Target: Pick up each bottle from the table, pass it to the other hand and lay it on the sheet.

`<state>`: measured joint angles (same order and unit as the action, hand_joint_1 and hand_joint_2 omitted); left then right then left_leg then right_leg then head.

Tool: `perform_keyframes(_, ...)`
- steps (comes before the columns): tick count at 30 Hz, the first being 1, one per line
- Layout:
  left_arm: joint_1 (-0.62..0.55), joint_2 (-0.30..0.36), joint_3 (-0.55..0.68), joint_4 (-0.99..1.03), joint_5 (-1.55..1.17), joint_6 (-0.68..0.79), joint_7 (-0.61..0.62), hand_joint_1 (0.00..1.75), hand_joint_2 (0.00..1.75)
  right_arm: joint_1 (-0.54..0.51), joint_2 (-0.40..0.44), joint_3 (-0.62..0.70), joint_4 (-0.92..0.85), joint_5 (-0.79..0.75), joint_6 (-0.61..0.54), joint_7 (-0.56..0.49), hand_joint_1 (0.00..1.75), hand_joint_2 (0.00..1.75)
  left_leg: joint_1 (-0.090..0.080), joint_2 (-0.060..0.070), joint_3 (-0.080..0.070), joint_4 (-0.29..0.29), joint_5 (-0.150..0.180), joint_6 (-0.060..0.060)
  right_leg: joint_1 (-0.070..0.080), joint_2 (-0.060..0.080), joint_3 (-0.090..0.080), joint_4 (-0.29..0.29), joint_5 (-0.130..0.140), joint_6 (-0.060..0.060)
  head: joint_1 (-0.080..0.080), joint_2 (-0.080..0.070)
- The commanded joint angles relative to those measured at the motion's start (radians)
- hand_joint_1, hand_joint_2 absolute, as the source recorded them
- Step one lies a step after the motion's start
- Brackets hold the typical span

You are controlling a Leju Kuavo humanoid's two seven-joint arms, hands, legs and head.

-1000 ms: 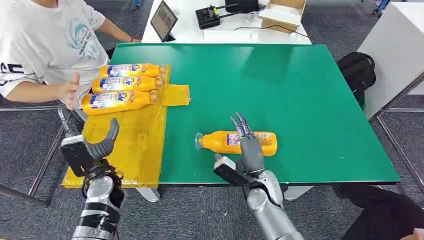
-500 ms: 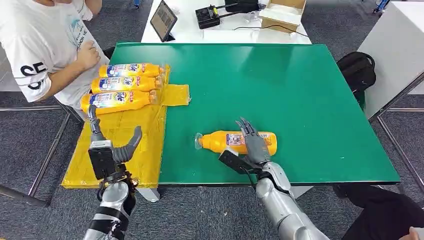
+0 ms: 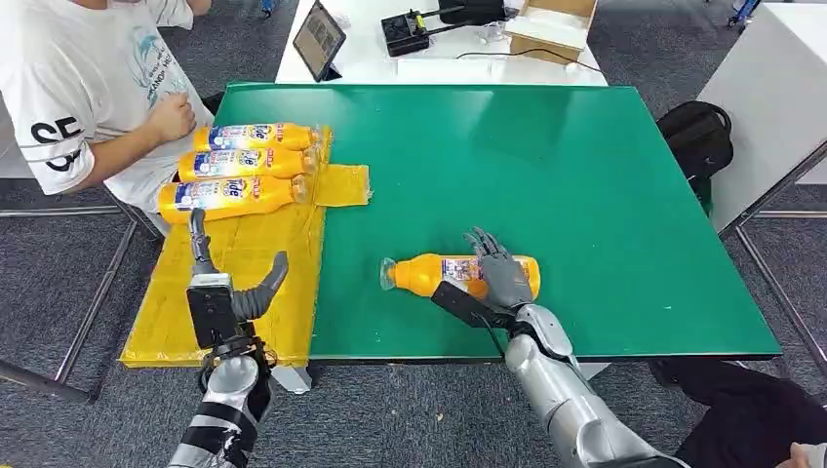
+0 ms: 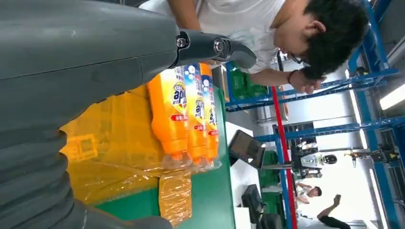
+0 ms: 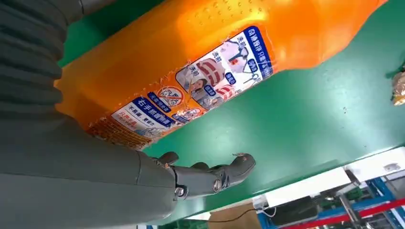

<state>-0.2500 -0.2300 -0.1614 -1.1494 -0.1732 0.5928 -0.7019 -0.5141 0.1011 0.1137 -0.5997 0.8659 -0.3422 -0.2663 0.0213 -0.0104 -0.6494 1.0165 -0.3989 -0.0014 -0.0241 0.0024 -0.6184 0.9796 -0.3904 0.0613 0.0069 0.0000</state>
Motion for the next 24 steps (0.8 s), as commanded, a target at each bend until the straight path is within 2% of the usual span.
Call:
perform_keyframes(1, -0.038, -0.001, 0.019, 0.094, 0.019, -0.034, 0.004, 0.0, 1.75, -0.077, -0.034, -0.018, 0.101, 0.016, 0.053, 0.042, 0.0, 1.75, 0.0, 0.0, 0.002, 0.0, 0.0, 0.001, 0.0, -0.001, 0.002, 0.0, -0.001, -0.001, 0.0, 0.0)
perform_keyframes(7, -0.05, -0.012, 0.032, 0.125, 0.017, -0.063, 0.004, 0.0, 1.75, -0.126, -0.069, 0.0, 0.159, 0.043, 0.156, 0.114, 0.0, 1.75, 0.0, 0.0, 0.002, 0.0, 0.0, 0.001, 0.0, -0.001, 0.002, 0.0, -0.001, -0.002, 0.0, 0.0)
perform_keyframes(12, -0.055, -0.014, 0.019, 0.131, 0.002, -0.069, 0.004, 0.0, 1.75, -0.145, -0.074, -0.002, 0.199, 0.038, 0.204, 0.124, 0.0, 1.75, 0.0, -0.001, 0.004, 0.0, -0.001, 0.001, 0.001, -0.002, 0.004, -0.001, -0.001, -0.002, 0.0, 0.0)
perform_keyframes(23, -0.071, -0.024, 0.015, 0.165, 0.007, -0.08, 0.004, 0.0, 1.75, -0.166, -0.083, 0.004, 0.237, 0.041, 0.254, 0.147, 0.0, 1.75, 0.0, -0.001, 0.008, -0.001, -0.002, 0.002, 0.001, -0.002, 0.009, -0.002, -0.002, -0.004, 0.0, 0.0)
perform_keyframes(24, -0.071, -0.024, 0.015, 0.165, 0.007, -0.08, 0.004, 0.0, 1.75, -0.166, -0.083, 0.004, 0.237, 0.041, 0.254, 0.147, 0.17, 1.75, 0.0, -0.002, 0.005, 0.0, 0.0, 0.001, 0.001, -0.003, 0.006, -0.001, -0.001, -0.002, 0.0, 0.0)
